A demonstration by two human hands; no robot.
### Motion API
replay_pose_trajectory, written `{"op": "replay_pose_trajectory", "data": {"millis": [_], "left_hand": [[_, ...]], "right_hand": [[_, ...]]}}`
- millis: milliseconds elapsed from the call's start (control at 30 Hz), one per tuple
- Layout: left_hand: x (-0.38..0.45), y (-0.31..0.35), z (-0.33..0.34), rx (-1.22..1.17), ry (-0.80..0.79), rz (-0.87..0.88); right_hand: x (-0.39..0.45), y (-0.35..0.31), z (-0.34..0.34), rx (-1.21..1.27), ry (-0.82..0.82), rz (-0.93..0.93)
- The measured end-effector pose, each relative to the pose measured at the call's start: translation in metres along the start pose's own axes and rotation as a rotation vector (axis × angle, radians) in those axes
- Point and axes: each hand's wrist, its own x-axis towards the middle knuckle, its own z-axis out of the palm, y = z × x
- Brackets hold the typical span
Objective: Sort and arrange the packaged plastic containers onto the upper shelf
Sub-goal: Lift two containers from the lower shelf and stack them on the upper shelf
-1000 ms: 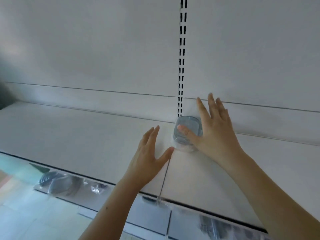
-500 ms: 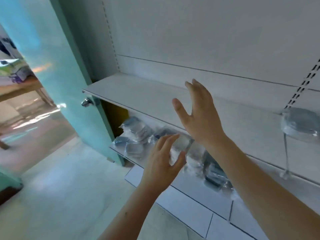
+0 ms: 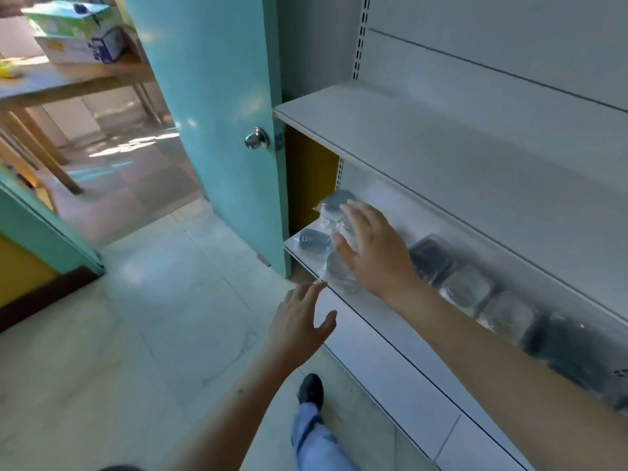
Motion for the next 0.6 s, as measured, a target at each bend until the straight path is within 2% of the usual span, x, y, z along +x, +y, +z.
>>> {"op": "replay_pose_trajectory", "data": {"millis": [233, 367, 600], "left_hand": [[0.135, -0.093, 0.002, 0.128, -0.151, -0.123], [0.211, -0.138, 0.014, 0.244, -0.275, -0.071], [0.322, -0.203, 0.081, 0.356, -0.325, 0.002]], "right_hand": [[0.114, 0.083, 0.115, -0.007, -0.230, 0.232], [0.174, 0.123, 0.173, -0.112, -0.346, 0.329], [0.249, 0.172, 0.259, -0.225, -0.440, 0.441]]}}
